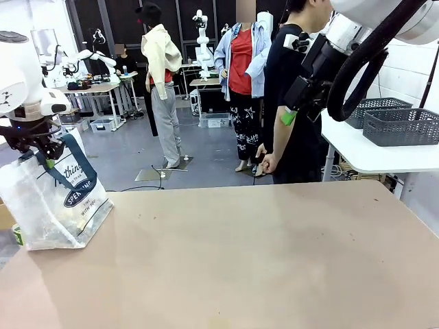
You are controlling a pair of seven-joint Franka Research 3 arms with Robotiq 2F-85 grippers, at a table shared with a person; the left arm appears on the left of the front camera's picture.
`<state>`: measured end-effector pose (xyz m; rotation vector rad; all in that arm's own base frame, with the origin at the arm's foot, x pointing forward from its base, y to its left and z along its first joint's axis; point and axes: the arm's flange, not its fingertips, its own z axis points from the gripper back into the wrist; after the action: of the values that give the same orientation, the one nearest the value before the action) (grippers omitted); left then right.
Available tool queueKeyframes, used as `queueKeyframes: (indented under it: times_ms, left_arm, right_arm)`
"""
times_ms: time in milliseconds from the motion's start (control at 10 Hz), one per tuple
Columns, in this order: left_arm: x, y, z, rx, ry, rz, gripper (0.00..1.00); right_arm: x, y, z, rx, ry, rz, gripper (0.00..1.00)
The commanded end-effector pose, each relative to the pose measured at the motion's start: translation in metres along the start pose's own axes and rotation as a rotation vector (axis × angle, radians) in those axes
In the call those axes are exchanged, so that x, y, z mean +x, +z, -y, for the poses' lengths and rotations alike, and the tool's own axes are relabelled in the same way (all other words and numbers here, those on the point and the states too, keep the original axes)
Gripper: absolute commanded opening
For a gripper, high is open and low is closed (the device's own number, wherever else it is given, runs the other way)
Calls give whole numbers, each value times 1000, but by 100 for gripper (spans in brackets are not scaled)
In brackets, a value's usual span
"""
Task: Transfer purchased items from the store into the shopping bag.
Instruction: Move the Reusable shopping bag to the right side of the table.
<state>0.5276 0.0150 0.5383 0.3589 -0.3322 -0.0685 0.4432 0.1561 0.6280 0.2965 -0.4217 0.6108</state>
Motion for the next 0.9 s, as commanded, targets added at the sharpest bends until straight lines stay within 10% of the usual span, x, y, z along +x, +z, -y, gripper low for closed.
queueKeyframes:
  times_ms: [0,600,800]
  left_arm:
    - [2,12,-6,14,6,8,100]
    - [14,61,-21,-78,-27,73,100]
    - [18,83,-29,-280,-103,53,100]
  right_arm:
    - [-3,0,0,-7,-1,-13,100]
    - [-3,0,0,-7,-1,-13,100]
    - [-3,0,0,-7,-1,-13,100]
